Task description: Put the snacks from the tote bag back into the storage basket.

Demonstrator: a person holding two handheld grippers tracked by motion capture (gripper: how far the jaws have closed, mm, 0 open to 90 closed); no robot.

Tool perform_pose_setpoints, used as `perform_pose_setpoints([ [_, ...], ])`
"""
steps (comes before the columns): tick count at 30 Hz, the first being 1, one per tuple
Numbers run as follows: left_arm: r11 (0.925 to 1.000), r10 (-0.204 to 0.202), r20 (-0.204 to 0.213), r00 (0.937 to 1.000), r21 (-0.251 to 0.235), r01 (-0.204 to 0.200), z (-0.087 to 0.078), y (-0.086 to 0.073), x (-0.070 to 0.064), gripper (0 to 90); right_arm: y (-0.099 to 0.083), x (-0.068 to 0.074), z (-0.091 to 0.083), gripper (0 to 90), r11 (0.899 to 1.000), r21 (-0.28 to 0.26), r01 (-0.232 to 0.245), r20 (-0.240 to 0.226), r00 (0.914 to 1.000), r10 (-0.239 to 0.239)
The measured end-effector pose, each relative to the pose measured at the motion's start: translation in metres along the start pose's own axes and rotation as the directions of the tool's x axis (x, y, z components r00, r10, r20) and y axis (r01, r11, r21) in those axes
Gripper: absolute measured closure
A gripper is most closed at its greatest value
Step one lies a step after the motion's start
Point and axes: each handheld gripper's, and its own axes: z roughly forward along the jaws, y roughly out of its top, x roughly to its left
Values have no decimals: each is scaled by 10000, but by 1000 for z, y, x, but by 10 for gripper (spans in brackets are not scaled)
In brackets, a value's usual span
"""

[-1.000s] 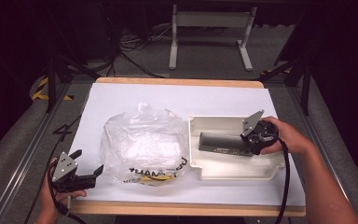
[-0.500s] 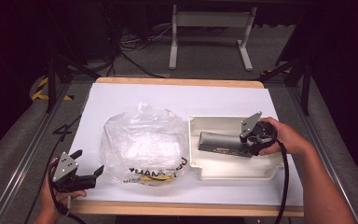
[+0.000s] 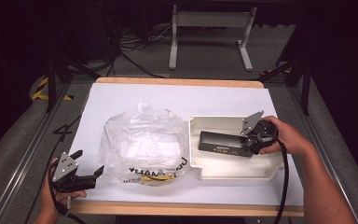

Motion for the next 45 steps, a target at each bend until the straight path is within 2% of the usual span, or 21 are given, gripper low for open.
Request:
perform_pose_setpoints([
  [6, 10000, -40, 29, 10000, 2, 40, 0, -1, 1, 58, -1, 1, -4, 364, 9993, -345, -124, 153, 9998, 129],
  [10, 10000, 14, 71, 10000, 58, -14, 0, -1, 0, 56, -2, 3, -10, 295, 9966, -615, -550, 409, 9975, 576],
  [14, 10000, 17, 77, 10000, 58, -17, 0, -1, 0, 56, -4, 5, -15, 284, 9927, -968, -713, 627, 9950, 776],
  [15, 10000, 25, 72, 10000, 68, -25, 1, -1, 0, 56, -6, 6, -18, 260, 9886, -1205, -906, 855, 9912, 1013],
  [16, 10000, 25, 72, 10000, 68, -25, 1, -1, 0, 56, -6, 6, -18, 260, 9886, -1205, -906, 855, 9912, 1013],
  [17, 10000, -48, 79, 10000, 29, 48, 1, -1, 0, 56, -6, 7, -21, 237, 9831, -1369, -1214, 1167, 9836, 1377],
  [19, 10000, -54, 99, 9999, 40, 53, 1, -1, 1, 56, -7, 8, -23, 225, 9780, -1489, -1459, 1405, 9759, 1670],
  [23, 10000, -56, 67, 10000, 55, 55, 1, -2, 2, 56, -9, 11, -26, 186, 9709, -1759, -1626, 1431, 9716, 1886],
  [25, 10000, -54, 62, 10000, 54, 53, 1, -2, 3, 56, -9, 13, -27, 174, 9694, -1802, -1665, 1659, 9663, 1968],
  [26, 9999, -79, 70, 9999, 63, 79, 1, -2, 3, 56, -9, 14, -28, 162, 9653, -1943, -1746, 1706, 9630, 2085],
  [29, 9999, -115, 64, 9999, 81, 114, 1, -3, 3, 56, -10, 16, -30, 139, 9508, -2315, -2057, 1985, 9468, 2531],
  [32, 9999, -130, 71, 9999, 67, 130, 1, -3, 4, 56, -11, 17, -32, 128, 9284, -2691, -2561, 2063, 9263, 3153],
  [33, 9999, -130, 71, 9999, 67, 130, 1, -3, 4, 56, -11, 17, -32, 128, 9284, -2691, -2561, 2063, 9263, 3153],
  [34, 9999, -142, 124, 9998, 83, 141, 1, -3, 4, 56, -13, 18, -34, 123, 9137, -2893, -2853, 2222, 9085, 3540],
  [35, 9999, -142, 124, 9998, 83, 141, 1, -3, 4, 56, -13, 18, -34, 123, 9137, -2893, -2853, 2222, 9085, 3540],
  [36, 9999, -126, 150, 9998, 113, 125, 1, -3, 3, 56, -13, 18, -34, 119, 9083, -3001, -2914, 2257, 9035, 3644],
  [37, 9999, -98, 160, 9998, 117, 96, 1, -3, 3, 56, -15, 20, -35, 114, 8981, -3181, -3038, 2398, 8907, 3862],
  [39, 9999, -110, 145, 9998, 97, 108, 1, -3, 3, 55, -18, 21, -36, 114, 8869, -3384, -3144, 2522, 8778, 4073],
  [42, 9999, -135, 125, 9998, 73, 134, 0, -3, 3, 55, -23, 23, -38, 113, 8716, -3555, -3375, 2787, 8518, 4436],
  [44, 9999, -125, 121, 9998, 91, 124, 0, -3, 3, 55, -27, 24, -40, 109, 8619, -3649, -3520, 2718, 8452, 4603],
  [45, 9999, -125, 121, 9998, 91, 124, 0, -3, 3, 56, -27, 24, -40, 109, 8619, -3649, -3520, 2718, 8452, 4603],
])
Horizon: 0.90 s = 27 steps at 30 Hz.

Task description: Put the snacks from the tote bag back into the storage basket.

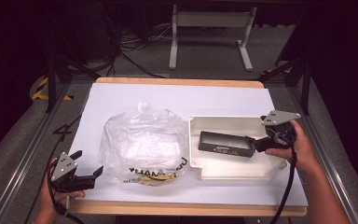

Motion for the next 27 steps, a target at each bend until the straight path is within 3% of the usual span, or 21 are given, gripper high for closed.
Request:
perform_pose_setpoints([
  [2, 10000, -4, -5, 10000, -2, 4, 0, 0, 0, 55, -6, 0, -5, 109, 9995, -177, -267, 55, 9996, 268],
  [14, 9999, -75, -38, 10000, -88, 75, -1, 0, 2, 55, -32, 5, -21, 127, 9950, -538, -841, 420, 9954, 864],
  [27, 9999, -121, -59, 9999, -9, 121, 1, -1, 3, 56, -69, 13, -39, 107, 9822, -1156, -1481, 919, 9830, 1590],
])
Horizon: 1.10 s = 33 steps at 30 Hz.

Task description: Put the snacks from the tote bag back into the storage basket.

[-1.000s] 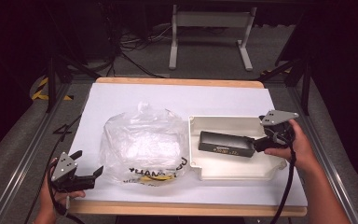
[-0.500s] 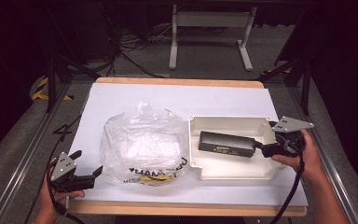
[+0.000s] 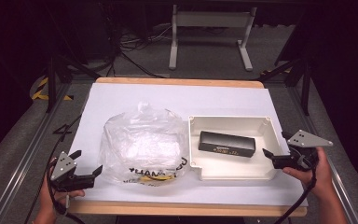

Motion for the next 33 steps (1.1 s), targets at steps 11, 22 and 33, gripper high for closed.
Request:
perform_pose_setpoints([
  [11, 10000, -61, -75, 10000, 10, 61, 0, -1, 2, 56, -18, 6, -3, 83, 9989, -225, -411, 38, 9991, 412],
  [22, 9999, -108, 9, 9999, -35, 109, 3, 0, 2, 56, -41, 16, -4, 79, 9945, -702, -782, 459, 9956, 816],
  [33, 9997, -185, -23, 9998, -160, 185, 6, 3, 4, 56, -61, 23, -6, 76, 9928, -860, -834, 645, 9939, 891],
])
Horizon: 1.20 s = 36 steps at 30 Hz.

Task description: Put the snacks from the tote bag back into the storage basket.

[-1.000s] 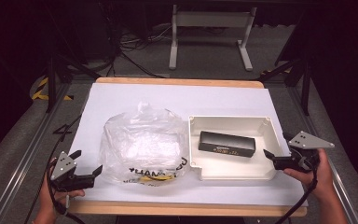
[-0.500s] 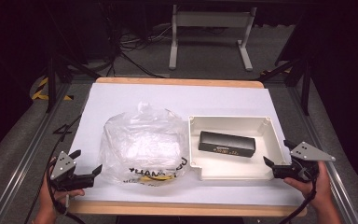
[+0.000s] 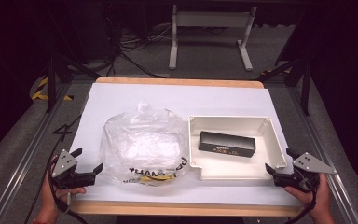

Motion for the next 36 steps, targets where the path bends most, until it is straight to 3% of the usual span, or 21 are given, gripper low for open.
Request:
perform_pose_setpoints([
  [14, 9996, 277, 101, 9996, -41, -277, 5, 4, -3, 56, -22, 6, -9, 68, 9983, -539, -216, 273, 9994, 231],
  [19, 9998, 125, 106, 9999, -142, -124, 5, 4, 0, 56, -30, 6, -12, 67, 9988, -432, -239, 318, 9992, 253],
  [22, 9998, 146, 131, 9998, -111, -144, 6, 3, -1, 56, -30, 5, -15, 68, 9957, -790, -481, 335, 9981, 509],
  [28, 9998, 13, 1, 10000, -219, -13, 0, 2, 0, 56, -32, 5, -5, 67, 9985, -404, -373, 217, 9990, 382],
  [36, 9996, 48, -28, 10000, -295, -49, -1, 2, 1, 56, -32, 5, -7, 69, 9974, -574, -429, 291, 9986, 446],
])
